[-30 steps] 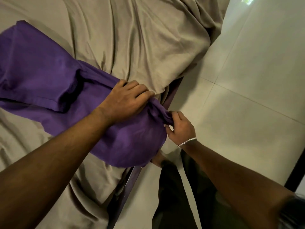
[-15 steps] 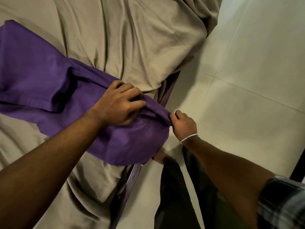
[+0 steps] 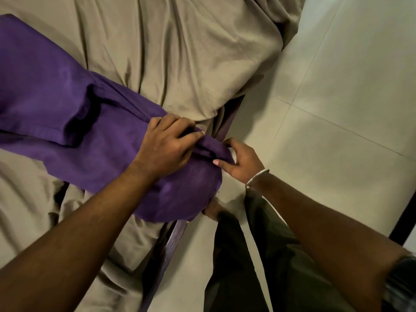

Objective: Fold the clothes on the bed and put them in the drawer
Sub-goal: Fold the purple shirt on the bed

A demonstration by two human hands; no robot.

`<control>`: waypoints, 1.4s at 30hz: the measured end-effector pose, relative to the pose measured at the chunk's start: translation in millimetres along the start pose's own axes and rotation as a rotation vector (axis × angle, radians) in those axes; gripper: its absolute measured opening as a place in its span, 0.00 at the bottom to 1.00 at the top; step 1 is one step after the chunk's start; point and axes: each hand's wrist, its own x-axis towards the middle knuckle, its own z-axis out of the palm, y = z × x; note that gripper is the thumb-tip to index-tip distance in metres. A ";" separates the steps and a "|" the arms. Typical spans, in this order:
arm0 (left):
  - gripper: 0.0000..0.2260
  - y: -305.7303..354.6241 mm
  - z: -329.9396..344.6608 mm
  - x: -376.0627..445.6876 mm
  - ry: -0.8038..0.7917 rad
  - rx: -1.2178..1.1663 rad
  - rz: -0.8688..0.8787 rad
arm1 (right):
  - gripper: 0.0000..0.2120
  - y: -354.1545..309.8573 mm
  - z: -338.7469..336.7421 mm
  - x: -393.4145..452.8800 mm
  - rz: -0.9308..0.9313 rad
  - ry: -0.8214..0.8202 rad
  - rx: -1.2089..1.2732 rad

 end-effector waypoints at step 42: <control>0.24 207.5 38.5 -109.9 0.558 -0.995 -2.080 | 0.11 5.1 -32.3 32.6 -0.075 -0.340 -0.171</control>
